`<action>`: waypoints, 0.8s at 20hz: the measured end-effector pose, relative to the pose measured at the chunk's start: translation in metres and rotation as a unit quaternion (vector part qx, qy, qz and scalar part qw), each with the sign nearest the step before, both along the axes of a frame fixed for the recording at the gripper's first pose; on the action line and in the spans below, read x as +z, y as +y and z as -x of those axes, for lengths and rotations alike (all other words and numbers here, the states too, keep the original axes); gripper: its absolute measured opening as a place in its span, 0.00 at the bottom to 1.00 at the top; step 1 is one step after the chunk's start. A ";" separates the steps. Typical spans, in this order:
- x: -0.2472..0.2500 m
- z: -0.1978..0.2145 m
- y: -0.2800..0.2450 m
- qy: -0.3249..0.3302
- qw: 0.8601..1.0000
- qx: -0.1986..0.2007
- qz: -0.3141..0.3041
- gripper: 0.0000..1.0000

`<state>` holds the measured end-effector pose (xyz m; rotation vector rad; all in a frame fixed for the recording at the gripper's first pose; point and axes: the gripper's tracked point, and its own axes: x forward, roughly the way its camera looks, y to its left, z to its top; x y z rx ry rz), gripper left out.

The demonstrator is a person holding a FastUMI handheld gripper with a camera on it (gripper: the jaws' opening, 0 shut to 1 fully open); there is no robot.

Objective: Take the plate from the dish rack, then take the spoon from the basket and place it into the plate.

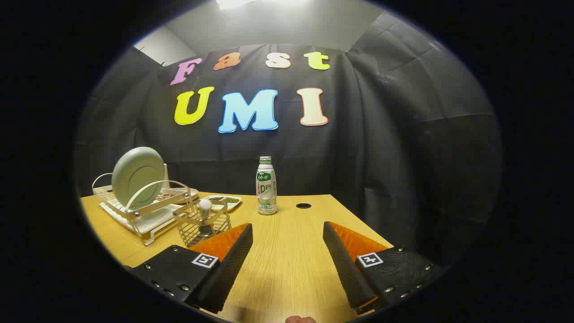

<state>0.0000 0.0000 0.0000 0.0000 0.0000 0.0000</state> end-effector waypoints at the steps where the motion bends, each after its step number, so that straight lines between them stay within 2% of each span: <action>1: 0.007 -0.010 -0.002 -0.006 1.000 -0.003 0.005 0.97; 4: 0.045 -0.020 -0.012 -0.022 1.000 -0.015 0.010 0.97; 8: 0.110 -0.002 -0.010 -0.033 0.999 -0.018 0.004 0.97; 13: 0.187 0.020 0.028 -0.039 0.999 0.000 0.005 0.97; 16: 0.215 0.026 0.053 -0.032 0.999 0.005 -0.008 0.97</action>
